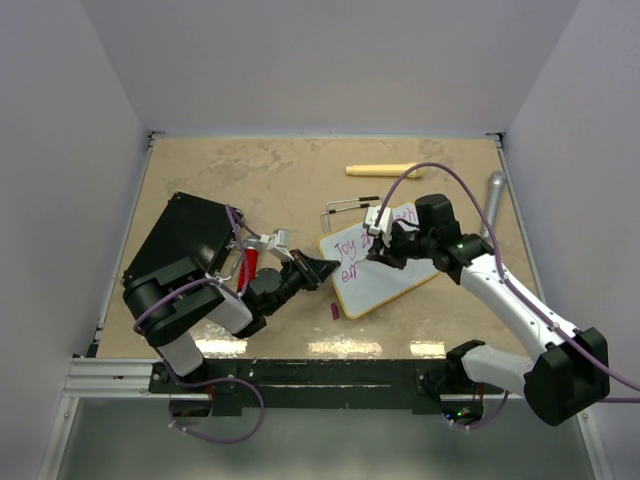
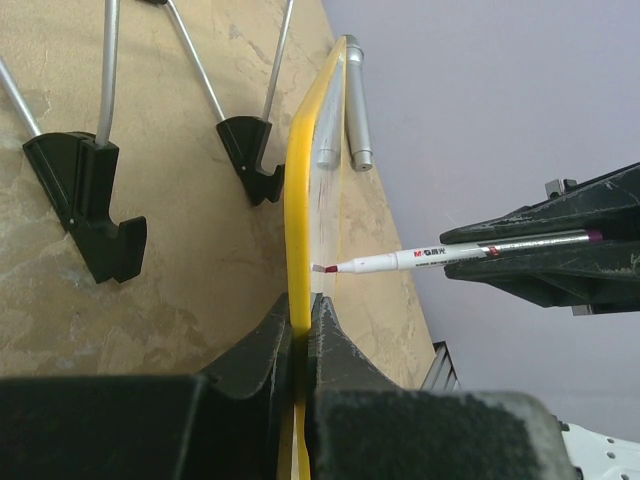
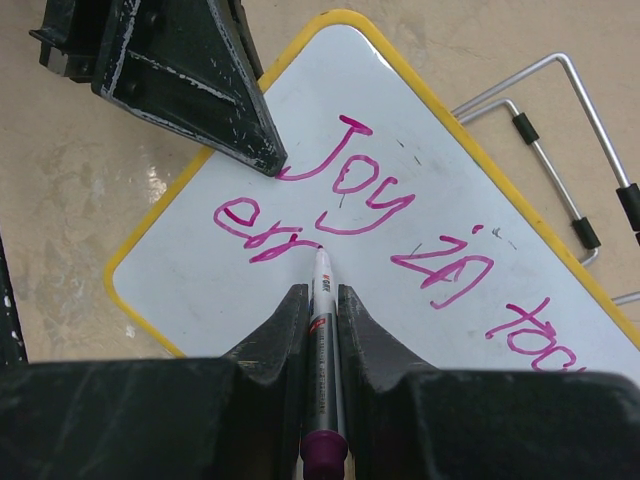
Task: Write a sentence on the whiteboard
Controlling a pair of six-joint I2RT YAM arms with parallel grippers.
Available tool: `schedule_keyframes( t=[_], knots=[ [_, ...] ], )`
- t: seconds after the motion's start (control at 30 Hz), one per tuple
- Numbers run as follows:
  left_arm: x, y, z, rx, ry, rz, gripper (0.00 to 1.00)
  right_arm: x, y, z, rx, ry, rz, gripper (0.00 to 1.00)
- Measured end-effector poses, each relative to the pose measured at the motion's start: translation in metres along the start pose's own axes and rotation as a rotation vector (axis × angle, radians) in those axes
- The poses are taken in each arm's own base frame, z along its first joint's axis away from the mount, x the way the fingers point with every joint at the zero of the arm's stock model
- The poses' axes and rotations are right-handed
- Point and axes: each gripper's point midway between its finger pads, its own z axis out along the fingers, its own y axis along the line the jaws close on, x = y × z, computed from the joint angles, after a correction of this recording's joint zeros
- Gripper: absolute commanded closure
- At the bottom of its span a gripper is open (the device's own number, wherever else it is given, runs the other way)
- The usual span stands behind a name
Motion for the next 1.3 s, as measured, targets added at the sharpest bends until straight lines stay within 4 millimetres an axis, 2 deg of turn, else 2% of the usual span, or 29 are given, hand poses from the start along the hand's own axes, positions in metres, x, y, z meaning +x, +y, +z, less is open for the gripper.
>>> schedule_keyframes(
  t=[0.63, 0.8, 1.0, 1.3],
  knots=[
    [0.0, 0.0, 0.0, -0.003, 0.001, 0.0, 1.0, 0.018, 0.017, -0.007, -0.087, 0.065, -0.097, 1.0],
    [-0.001, -0.002, 0.0, 0.005, -0.002, 0.001, 1.0, 0.012, 0.014, -0.01, -0.084, 0.058, -0.093, 1.0],
    [-0.001, -0.002, 0.0, 0.005, -0.002, 0.001, 1.0, -0.012, -0.006, -0.029, -0.034, -0.021, -0.083, 1.0],
    [-0.002, -0.004, -0.001, 0.014, -0.002, 0.019, 1.0, -0.004, -0.001, -0.028, -0.054, -0.037, -0.051, 1.0]
  ],
)
